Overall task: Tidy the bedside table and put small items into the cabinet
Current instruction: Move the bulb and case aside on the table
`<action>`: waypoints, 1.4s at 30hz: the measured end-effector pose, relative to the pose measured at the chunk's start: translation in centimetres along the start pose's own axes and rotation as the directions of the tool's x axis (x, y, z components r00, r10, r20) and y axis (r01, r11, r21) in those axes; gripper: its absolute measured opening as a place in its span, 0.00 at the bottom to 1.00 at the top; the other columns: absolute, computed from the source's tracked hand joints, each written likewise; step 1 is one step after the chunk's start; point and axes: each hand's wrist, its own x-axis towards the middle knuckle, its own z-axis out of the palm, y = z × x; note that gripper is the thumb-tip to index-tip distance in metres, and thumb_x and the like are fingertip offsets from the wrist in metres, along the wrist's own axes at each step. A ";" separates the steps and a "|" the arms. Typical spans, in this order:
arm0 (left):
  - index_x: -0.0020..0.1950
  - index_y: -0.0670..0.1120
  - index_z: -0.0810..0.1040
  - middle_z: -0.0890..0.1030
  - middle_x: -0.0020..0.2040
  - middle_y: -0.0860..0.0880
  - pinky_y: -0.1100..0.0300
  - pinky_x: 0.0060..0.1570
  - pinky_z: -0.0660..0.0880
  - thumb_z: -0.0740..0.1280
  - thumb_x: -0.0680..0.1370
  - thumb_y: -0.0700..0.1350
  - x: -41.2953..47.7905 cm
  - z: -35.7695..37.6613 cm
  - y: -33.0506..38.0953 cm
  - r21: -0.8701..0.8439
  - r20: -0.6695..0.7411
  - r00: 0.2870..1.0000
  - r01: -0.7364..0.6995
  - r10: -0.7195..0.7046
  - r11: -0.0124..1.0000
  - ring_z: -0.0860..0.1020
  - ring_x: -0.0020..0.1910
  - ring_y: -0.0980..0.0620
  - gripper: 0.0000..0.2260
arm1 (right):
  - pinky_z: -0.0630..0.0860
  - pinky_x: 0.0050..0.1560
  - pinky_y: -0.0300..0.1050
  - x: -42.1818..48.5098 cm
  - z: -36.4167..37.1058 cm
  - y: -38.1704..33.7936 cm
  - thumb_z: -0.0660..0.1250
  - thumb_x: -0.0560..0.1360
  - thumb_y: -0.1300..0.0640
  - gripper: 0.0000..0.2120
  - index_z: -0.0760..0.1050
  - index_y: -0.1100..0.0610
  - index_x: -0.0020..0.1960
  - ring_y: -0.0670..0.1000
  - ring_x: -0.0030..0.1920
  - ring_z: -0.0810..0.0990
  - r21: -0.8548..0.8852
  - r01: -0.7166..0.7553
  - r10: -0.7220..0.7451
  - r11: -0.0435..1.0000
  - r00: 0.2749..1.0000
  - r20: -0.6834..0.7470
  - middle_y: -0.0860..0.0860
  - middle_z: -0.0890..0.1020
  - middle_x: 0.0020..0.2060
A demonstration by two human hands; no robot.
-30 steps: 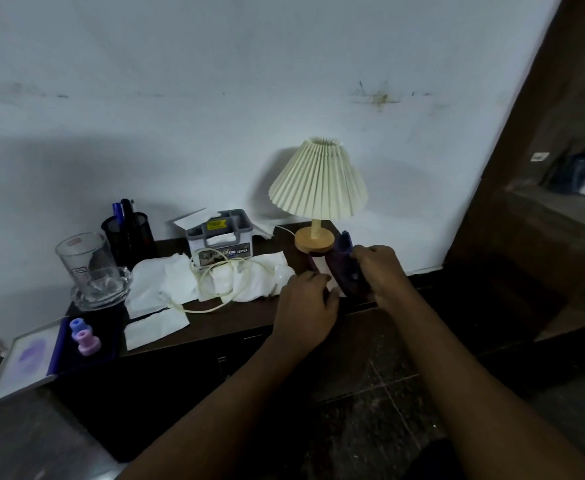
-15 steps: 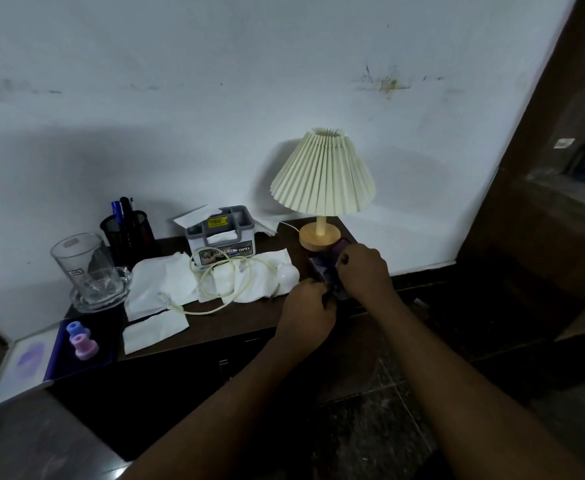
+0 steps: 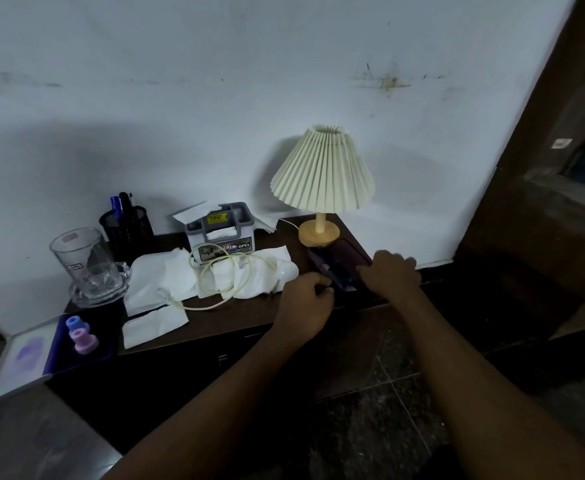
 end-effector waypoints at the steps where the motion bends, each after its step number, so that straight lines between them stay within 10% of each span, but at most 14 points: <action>1: 0.55 0.48 0.83 0.85 0.50 0.53 0.64 0.47 0.77 0.69 0.79 0.44 0.0 -0.1 0.1 -0.113 0.015 0.995 0.098 -0.097 0.989 0.82 0.49 0.56 0.06 | 0.73 0.59 0.54 0.2 0.1 0.4 0.66 0.78 0.49 0.18 0.75 0.61 0.62 0.64 0.62 0.75 0.050 0.024 -0.026 0.998 0.998 0.055 0.62 0.78 0.61; 5: 0.56 0.44 0.79 0.84 0.52 0.45 0.51 0.55 0.83 0.68 0.79 0.37 0.1 -0.4 1.1 -0.655 0.261 0.873 0.473 -0.412 0.589 0.83 0.52 0.48 0.07 | 0.78 0.41 0.48 0.6 -0.9 1.9 0.67 0.79 0.57 0.07 0.79 0.60 0.53 0.60 0.46 0.81 0.500 0.009 -0.035 0.866 0.998 0.042 0.60 0.82 0.49; 10: 0.60 0.40 0.78 0.85 0.53 0.38 0.53 0.47 0.84 0.66 0.82 0.42 -0.2 -2.2 1.8 -0.775 0.327 0.790 0.538 -0.518 0.331 0.85 0.53 0.42 0.09 | 0.70 0.21 0.39 -0.4 -3.1 3.9 0.67 0.79 0.63 0.04 0.82 0.61 0.50 0.49 0.21 0.77 0.727 -0.084 -0.008 0.682 0.993 0.122 0.62 0.82 0.38; 15: 0.59 0.43 0.77 0.83 0.51 0.42 0.50 0.41 0.83 0.63 0.83 0.59 -0.9 -5.3 1.5 -0.753 0.147 0.756 0.503 -0.638 0.424 0.83 0.46 0.44 0.20 | 0.80 0.35 0.45 -2.0 -3.9 2.3 0.69 0.82 0.57 0.05 0.83 0.57 0.52 0.54 0.40 0.84 0.832 -0.133 -0.169 0.539 0.950 0.262 0.60 0.86 0.47; 21: 0.65 0.44 0.80 0.84 0.60 0.37 0.33 0.55 0.79 0.64 0.79 0.63 -1.6 -10.3 0.8 -0.872 0.462 0.797 0.489 -0.389 -0.033 0.82 0.58 0.35 0.26 | 0.85 0.49 0.51 -4.3 -2.8 -5.2 0.68 0.81 0.59 0.10 0.81 0.60 0.62 0.57 0.51 0.85 0.928 -0.259 -0.355 0.269 0.869 0.345 0.59 0.85 0.54; 25: 0.71 0.40 0.76 0.79 0.67 0.35 0.29 0.55 0.76 0.63 0.82 0.46 -1.2 -12.4 0.5 -0.946 0.321 0.837 0.305 -0.442 -0.110 0.78 0.65 0.32 0.19 | 0.78 0.64 0.64 -5.3 -2.3 -9.0 0.70 0.80 0.48 0.16 0.80 0.57 0.61 0.62 0.61 0.83 0.919 -0.376 -0.373 0.115 0.841 0.391 0.59 0.85 0.58; 29: 0.73 0.41 0.74 0.78 0.69 0.35 0.31 0.63 0.73 0.59 0.85 0.49 -0.9 -14.4 -1.0 -0.970 0.241 0.854 0.216 -0.461 -0.107 0.76 0.68 0.33 0.20 | 0.83 0.55 0.61 -6.2 -1.1 -11.3 0.61 0.78 0.31 0.28 0.88 0.52 0.50 0.61 0.52 0.87 0.836 -0.529 -0.429 0.149 0.727 0.537 0.57 0.88 0.53; 35: 0.58 0.40 0.79 0.81 0.63 0.36 0.31 0.57 0.76 0.60 0.81 0.65 -1.2 -16.0 -2.5 -0.958 0.283 0.862 0.235 -0.420 -0.164 0.75 0.68 0.31 0.28 | 0.84 0.36 0.48 -6.6 -0.2 -13.8 0.63 0.79 0.34 0.28 0.81 0.57 0.63 0.70 0.49 0.86 0.788 -0.614 -0.375 0.054 0.718 0.586 0.60 0.82 0.60; 42: 0.59 0.41 0.76 0.79 0.61 0.36 0.34 0.54 0.80 0.72 0.78 0.41 -1.0 -16.9 -2.8 -0.951 0.255 0.859 0.306 -0.444 0.045 0.79 0.63 0.35 0.12 | 0.84 0.33 0.44 -6.9 0.4 -14.4 0.71 0.80 0.51 0.11 0.80 0.60 0.51 0.62 0.42 0.87 0.848 -0.491 -0.407 0.197 0.746 0.527 0.61 0.86 0.47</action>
